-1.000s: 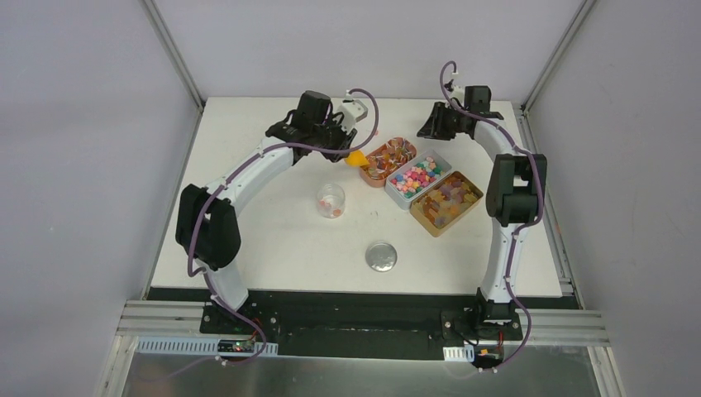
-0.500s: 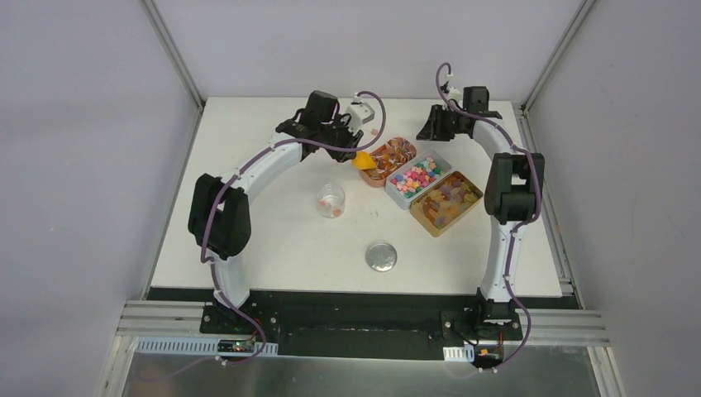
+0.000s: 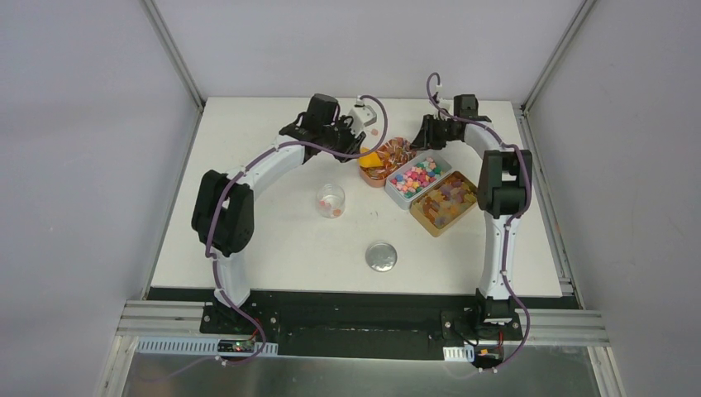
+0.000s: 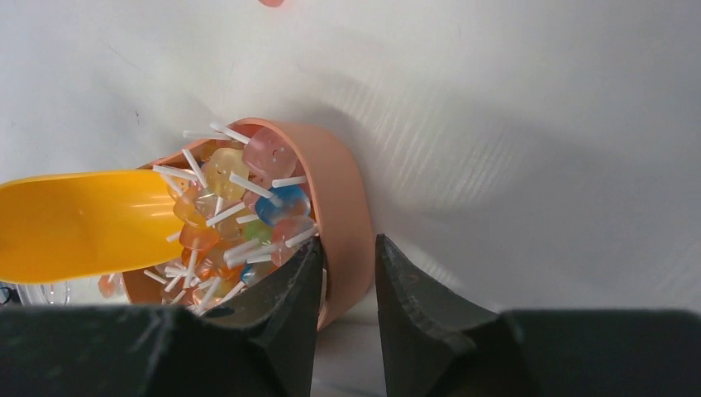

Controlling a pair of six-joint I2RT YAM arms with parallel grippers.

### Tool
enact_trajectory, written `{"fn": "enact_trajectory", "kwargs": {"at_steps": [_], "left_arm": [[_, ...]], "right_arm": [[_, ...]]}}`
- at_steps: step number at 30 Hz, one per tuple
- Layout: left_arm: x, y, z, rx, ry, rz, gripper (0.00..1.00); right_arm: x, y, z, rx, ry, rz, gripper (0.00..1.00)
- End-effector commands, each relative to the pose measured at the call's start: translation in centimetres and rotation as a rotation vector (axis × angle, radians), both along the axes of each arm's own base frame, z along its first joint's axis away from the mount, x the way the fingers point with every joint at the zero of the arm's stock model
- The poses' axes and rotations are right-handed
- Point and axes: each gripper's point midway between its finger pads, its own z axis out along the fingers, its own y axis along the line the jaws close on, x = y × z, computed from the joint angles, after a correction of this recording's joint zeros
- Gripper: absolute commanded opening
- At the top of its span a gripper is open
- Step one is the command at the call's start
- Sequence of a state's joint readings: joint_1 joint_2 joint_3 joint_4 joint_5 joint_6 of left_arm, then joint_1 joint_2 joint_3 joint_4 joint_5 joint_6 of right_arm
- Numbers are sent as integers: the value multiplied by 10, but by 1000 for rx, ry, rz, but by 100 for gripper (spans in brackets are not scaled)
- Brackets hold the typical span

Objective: Pack the candies
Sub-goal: Scoop the fake candies from the storage box.

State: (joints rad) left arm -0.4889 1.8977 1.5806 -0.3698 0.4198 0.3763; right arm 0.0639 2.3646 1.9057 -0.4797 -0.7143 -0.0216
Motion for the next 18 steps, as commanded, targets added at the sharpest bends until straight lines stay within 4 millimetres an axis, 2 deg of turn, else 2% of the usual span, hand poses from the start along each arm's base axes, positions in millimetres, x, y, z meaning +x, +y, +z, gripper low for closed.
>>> {"fn": "enact_trajectory", "kwargs": {"at_steps": [1,12,18], "left_arm": [[9,-12,21,-88,-127,-62,0],[1,-10,-6,-93,-147,-80,0],[-4,-1,-21,-66,-130,-49,0]], "right_arm": [[6,7,12,15,-48,38,32],[4,6,9,14,-42,36,25],[2,5,7,10,-38,36,24]]}}
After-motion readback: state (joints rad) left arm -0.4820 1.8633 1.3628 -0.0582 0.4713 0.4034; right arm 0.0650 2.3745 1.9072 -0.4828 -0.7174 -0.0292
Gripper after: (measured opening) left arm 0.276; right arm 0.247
